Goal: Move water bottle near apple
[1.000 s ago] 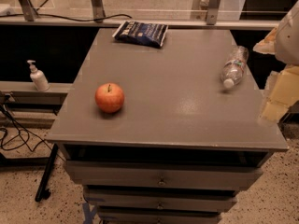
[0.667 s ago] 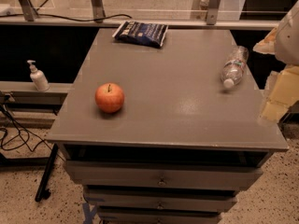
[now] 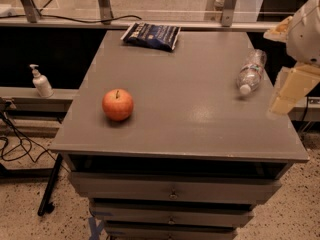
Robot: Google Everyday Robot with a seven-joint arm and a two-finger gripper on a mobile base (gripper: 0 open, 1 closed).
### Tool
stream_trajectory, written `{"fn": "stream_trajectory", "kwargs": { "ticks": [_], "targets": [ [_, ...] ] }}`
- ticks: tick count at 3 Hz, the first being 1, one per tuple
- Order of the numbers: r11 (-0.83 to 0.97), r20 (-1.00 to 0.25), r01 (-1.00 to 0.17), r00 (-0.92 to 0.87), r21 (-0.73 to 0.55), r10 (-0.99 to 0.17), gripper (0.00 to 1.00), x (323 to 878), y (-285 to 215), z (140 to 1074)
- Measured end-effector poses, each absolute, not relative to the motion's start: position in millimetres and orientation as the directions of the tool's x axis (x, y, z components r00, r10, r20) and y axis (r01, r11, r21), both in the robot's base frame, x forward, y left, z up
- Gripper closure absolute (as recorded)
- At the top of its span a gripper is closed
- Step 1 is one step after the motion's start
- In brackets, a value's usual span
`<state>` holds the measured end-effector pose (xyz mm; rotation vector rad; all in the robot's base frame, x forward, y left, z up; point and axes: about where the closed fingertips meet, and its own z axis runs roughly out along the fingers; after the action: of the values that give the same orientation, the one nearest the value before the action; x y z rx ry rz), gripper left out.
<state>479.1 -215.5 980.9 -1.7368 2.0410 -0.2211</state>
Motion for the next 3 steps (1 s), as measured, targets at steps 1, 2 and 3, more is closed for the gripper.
{"fn": "stream_trajectory", "kwargs": {
  "ticks": [1, 2, 3],
  "targets": [
    [0.088, -0.179, -0.866, 0.002, -0.492, -0.984, 0.0, 521.6, -225.2, 973.1],
    [-0.046, -0.091, -0.851, 0.109, -0.524, -0.99, 0.0, 561.8, -247.4, 951.2],
    [-0.094, -0.068, -0.848, 0.151, -0.522, -0.986, 0.0, 564.3, -247.7, 946.1]
  ]
}}
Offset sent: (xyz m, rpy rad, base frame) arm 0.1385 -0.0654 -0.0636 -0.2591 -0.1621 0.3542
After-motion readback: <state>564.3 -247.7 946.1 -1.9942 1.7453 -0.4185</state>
